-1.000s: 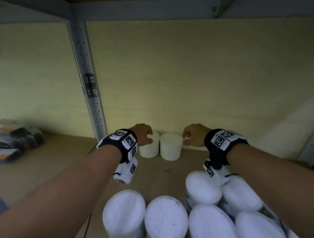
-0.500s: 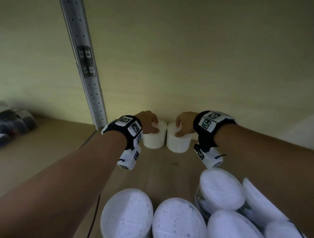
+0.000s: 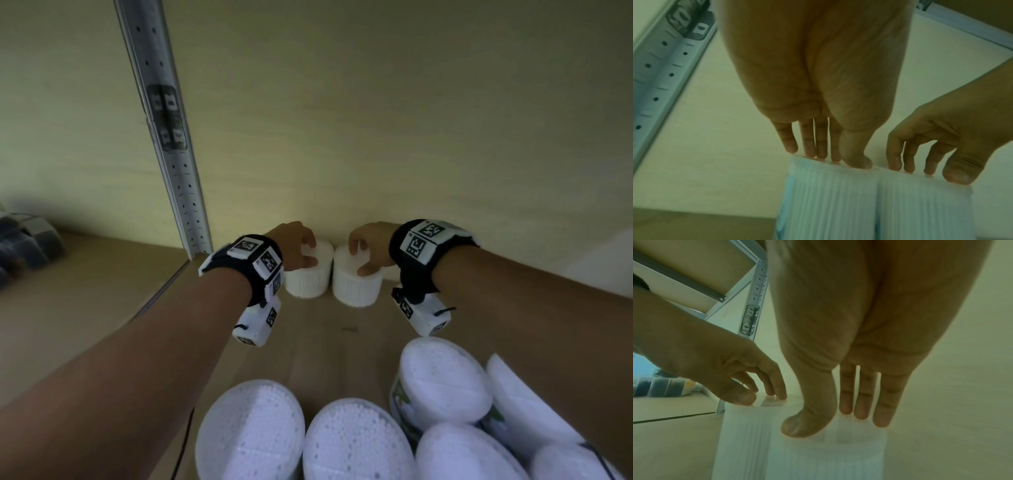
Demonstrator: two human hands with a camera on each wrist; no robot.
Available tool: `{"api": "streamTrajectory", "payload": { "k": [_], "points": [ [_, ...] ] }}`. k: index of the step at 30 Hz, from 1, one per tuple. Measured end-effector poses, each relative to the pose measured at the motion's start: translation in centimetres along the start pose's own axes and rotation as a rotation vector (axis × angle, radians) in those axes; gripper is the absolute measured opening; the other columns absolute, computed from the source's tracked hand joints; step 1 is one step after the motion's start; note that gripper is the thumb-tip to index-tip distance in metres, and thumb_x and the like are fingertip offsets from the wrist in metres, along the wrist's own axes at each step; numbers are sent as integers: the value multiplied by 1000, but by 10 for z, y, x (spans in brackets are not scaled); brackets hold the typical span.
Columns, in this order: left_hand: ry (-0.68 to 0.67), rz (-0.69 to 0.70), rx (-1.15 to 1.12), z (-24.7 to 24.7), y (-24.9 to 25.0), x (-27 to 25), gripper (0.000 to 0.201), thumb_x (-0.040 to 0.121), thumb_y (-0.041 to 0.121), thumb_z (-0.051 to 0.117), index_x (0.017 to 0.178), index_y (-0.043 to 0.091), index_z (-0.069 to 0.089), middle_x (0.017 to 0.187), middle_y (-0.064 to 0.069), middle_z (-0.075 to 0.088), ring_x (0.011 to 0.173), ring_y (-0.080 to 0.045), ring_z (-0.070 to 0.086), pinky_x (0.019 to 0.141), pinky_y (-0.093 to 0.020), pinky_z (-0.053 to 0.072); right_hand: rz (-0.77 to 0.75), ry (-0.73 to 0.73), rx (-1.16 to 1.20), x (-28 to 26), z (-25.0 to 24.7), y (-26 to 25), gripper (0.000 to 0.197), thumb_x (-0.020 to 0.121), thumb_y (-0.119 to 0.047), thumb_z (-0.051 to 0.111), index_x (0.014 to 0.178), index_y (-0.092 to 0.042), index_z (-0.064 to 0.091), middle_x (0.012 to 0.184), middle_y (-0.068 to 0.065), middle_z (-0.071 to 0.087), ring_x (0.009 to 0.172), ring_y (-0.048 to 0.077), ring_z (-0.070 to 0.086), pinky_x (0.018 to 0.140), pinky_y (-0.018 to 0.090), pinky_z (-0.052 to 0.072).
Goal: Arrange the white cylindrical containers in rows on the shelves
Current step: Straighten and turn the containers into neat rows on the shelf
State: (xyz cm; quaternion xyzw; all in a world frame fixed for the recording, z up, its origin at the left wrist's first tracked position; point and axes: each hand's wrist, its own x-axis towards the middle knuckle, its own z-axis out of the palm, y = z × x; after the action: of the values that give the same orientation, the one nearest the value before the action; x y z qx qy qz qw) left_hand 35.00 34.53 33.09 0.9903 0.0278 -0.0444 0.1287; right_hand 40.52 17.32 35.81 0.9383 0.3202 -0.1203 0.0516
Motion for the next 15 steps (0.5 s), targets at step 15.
{"api": "streamTrajectory", "payload": {
  "k": [15],
  "points": [
    [-8,8,32,-1,3,2,46,92,33,58,133,14,48,140,-8,40,128,-26,43,103,-32,36,83,114,163,1,1,15,67,86,-50,61,138,-10,45,141,8,46,125,25,49,105,35,43]
  ]
}}
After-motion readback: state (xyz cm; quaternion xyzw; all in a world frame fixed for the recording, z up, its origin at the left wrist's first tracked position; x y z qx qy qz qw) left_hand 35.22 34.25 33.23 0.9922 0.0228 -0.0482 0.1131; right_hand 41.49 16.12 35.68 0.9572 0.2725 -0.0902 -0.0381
